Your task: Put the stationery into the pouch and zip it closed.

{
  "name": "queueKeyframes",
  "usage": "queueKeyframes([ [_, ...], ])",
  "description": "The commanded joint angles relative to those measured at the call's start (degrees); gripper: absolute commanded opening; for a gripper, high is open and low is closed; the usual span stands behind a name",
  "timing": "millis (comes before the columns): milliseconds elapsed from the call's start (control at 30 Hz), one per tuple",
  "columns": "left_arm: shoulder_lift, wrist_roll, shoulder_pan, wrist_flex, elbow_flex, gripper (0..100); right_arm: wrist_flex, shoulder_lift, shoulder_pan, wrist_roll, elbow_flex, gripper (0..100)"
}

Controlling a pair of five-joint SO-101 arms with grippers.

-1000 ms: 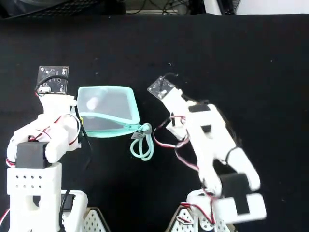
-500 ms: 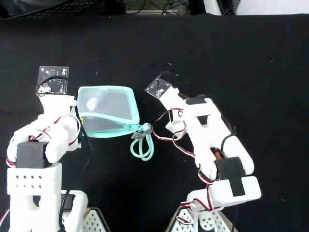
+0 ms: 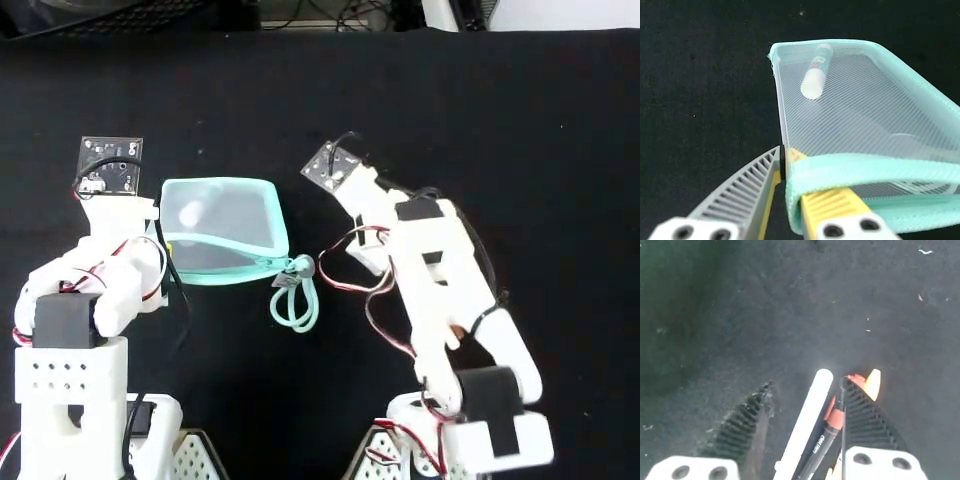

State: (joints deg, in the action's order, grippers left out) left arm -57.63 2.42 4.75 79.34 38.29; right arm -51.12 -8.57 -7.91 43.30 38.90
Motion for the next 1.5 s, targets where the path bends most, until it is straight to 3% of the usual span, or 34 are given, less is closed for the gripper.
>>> queueKeyframes([
  [0, -0.8, -0.1, 0.6, -0.8, -0.6, 3, 0.8, 5.5, 1.8, 0.9, -4.4, 18.7],
  [367, -0.8, 0.0, 0.7, -0.8, -0.6, 3, 0.1, 19.8, 5.5, 2.7, -12.4, 15.2],
  [533, -0.8, 0.0, 0.6, -1.0, -0.5, 3, -1.2, 17.0, 5.3, 2.6, -11.9, 1.2],
  [667, -0.8, 0.0, 0.6, -1.0, -0.5, 3, -3.9, 8.2, 2.8, 0.9, -7.0, 1.3],
  [867, -0.8, 0.0, 0.5, -1.0, -0.5, 3, -9.8, -10.9, -3.6, -15.6, 1.5, 1.3],
  [967, -0.8, -0.1, 0.4, -0.8, -0.6, 3, -14.4, -15.2, -4.9, -19.6, 2.1, 1.4],
  [1233, -0.8, -0.1, 0.6, -1.0, -0.5, 3, -19.1, -6.9, -9.5, -17.8, 1.7, 2.4],
  [1467, -0.8, 0.0, 0.7, -1.0, -0.6, 3, -19.2, 7.7, -9.3, -16.8, -3.6, 15.7],
])
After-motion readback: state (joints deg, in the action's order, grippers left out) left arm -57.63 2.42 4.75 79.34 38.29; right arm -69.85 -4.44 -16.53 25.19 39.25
